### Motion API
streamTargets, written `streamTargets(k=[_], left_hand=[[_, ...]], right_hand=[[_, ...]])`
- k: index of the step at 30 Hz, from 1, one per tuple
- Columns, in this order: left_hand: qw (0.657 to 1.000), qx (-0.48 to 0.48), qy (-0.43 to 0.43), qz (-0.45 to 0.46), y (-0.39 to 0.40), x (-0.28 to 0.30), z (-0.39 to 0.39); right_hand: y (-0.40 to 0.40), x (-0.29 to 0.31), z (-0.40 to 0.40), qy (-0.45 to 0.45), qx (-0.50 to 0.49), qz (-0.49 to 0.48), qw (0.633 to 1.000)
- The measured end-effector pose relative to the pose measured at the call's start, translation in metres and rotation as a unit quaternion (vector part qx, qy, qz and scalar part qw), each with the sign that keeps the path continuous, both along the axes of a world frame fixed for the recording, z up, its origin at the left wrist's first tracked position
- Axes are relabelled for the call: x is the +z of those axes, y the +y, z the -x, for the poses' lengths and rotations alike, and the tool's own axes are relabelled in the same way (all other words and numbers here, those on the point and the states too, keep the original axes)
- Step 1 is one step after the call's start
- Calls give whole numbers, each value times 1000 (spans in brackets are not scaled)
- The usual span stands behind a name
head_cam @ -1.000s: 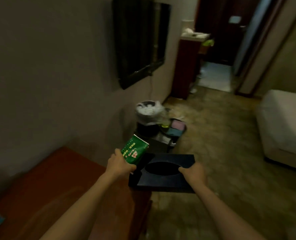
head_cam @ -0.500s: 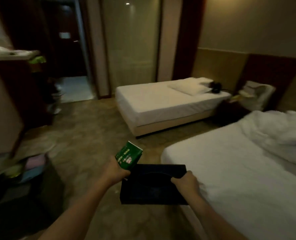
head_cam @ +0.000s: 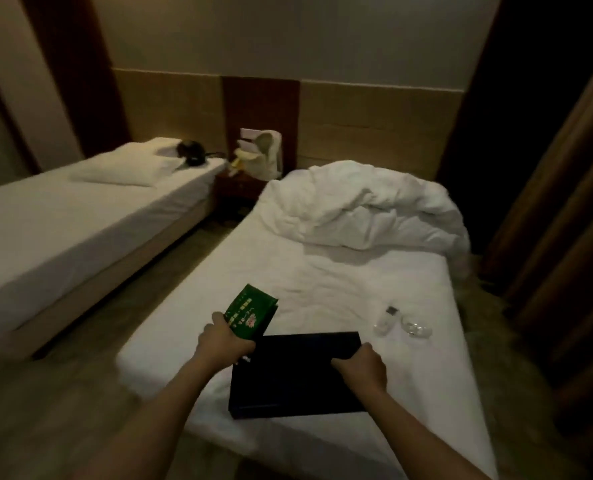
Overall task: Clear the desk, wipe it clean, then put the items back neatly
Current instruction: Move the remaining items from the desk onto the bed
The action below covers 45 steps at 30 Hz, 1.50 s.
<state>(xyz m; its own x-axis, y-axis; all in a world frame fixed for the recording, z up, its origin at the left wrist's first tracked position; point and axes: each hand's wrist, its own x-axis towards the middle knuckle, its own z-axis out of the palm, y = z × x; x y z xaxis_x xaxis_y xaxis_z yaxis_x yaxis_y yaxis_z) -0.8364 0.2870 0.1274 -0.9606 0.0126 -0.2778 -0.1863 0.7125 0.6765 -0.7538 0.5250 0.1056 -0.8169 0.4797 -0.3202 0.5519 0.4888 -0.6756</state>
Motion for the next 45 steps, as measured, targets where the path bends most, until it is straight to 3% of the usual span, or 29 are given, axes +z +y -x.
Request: streamTargets(k=[9,17,25,32,45], left_hand=[[991,-129,-29,14,103,-44,158],[978,-179,-81,62,171,-92,211],[977,-149,-109,106,224,-112,281],[977,-123,-149,92,254,-131,339],[967,-118,-202,106,303,-225,426]], right_hand=[[66,-30,79,-40,-165,8,985],[114,-60,132,-83,-256,34,963],[181,-88,234,-79,-230,58,968],[217,-111,316,-80,-228,73,968],[276,-194,426,-108,-247,63,961]])
